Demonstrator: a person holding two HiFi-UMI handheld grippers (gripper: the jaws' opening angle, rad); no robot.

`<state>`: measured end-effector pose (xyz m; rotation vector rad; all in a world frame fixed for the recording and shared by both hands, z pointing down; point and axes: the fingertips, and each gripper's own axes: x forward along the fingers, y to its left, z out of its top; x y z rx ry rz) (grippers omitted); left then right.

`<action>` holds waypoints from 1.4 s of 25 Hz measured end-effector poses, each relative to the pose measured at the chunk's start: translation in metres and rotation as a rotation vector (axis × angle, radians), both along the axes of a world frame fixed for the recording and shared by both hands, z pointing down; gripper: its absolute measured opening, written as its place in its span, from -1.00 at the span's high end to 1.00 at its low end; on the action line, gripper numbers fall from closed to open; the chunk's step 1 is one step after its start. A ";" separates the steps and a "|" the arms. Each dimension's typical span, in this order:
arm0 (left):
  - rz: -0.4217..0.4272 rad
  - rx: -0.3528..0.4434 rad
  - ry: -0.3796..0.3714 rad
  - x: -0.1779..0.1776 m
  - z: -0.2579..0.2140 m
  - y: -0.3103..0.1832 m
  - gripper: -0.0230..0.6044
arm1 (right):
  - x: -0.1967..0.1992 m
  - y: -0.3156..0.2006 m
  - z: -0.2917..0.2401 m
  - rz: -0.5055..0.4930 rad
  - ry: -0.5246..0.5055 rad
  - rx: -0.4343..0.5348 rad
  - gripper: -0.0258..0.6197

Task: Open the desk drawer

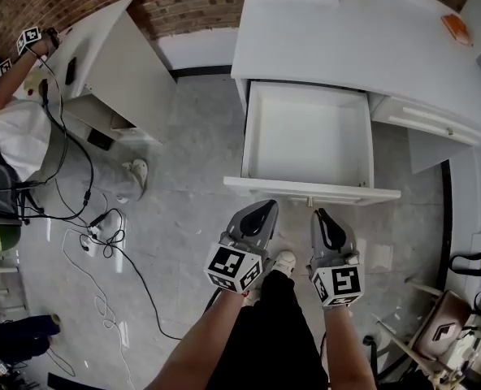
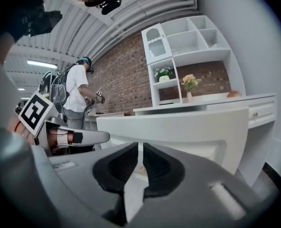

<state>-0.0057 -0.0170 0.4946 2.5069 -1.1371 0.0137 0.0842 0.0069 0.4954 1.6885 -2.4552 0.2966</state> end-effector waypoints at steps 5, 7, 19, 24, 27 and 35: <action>0.002 0.040 0.009 -0.007 -0.033 0.009 0.92 | 0.000 0.011 -0.039 0.011 -0.009 0.050 0.91; -0.001 0.048 0.009 -0.011 -0.045 0.014 0.92 | 0.000 0.018 -0.053 0.015 -0.033 0.058 0.91; 0.024 0.066 0.015 -0.034 -0.106 0.056 0.92 | -0.002 0.068 -0.116 0.014 -0.050 0.041 0.92; 0.017 0.080 0.008 -0.046 -0.132 0.067 0.92 | 0.000 0.086 -0.139 0.015 -0.059 0.041 0.92; 0.016 0.098 0.006 -0.050 -0.149 0.071 0.92 | 0.003 0.094 -0.158 0.013 -0.071 0.064 0.92; 0.011 0.118 -0.003 -0.067 -0.188 0.087 0.92 | 0.007 0.106 -0.209 -0.009 -0.054 0.111 0.92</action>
